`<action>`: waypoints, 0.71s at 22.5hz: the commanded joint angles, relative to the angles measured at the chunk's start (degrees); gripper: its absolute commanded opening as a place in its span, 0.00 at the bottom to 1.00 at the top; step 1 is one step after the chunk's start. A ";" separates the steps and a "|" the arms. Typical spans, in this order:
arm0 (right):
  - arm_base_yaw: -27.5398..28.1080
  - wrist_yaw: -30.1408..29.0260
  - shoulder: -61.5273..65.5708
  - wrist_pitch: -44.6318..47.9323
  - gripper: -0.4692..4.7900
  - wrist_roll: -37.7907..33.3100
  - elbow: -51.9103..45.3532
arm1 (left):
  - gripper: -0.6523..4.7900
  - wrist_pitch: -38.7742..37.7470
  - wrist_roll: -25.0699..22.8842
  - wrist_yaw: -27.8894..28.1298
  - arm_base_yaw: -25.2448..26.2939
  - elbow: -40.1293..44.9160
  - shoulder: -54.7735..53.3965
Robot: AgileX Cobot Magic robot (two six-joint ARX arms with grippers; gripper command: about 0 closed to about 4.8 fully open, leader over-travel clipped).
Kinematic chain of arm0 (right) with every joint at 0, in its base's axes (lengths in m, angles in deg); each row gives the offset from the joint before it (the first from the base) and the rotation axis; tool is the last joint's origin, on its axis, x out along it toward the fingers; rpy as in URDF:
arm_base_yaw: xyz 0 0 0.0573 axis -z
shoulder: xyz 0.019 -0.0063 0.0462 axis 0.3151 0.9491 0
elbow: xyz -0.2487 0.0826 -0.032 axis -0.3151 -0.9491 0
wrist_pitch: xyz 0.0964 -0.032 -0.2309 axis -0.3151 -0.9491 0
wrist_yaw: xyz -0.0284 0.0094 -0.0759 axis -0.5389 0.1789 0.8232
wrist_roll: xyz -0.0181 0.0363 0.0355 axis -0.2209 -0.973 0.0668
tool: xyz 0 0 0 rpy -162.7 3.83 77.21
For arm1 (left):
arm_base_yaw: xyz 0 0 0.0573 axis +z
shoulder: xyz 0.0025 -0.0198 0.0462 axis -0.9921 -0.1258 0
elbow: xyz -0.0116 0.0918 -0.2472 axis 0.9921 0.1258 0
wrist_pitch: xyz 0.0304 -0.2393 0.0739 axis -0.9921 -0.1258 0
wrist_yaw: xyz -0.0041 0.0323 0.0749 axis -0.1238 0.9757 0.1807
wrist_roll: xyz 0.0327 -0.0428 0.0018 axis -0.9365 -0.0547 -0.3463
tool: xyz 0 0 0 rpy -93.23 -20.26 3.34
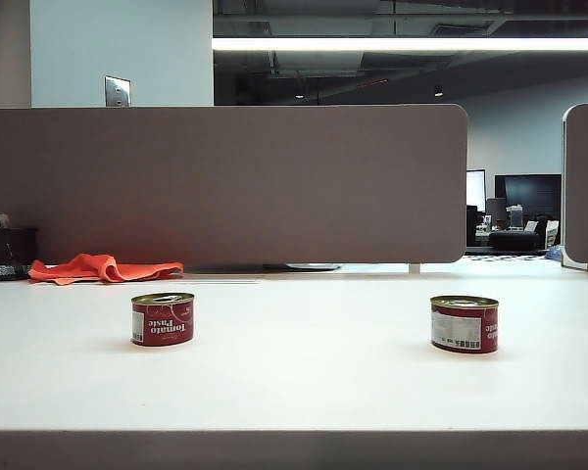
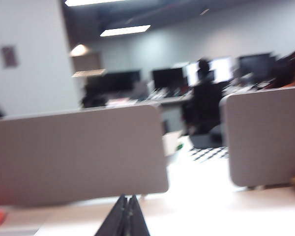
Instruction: Stack a can of tomatoes on the right onto the can of tomatoes on the left.
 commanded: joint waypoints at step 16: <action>-17.62 2.29 30.53 -29.22 0.08 10.40 23.45 | 0.11 -20.28 -5.38 3.04 -8.50 -9.22 -8.09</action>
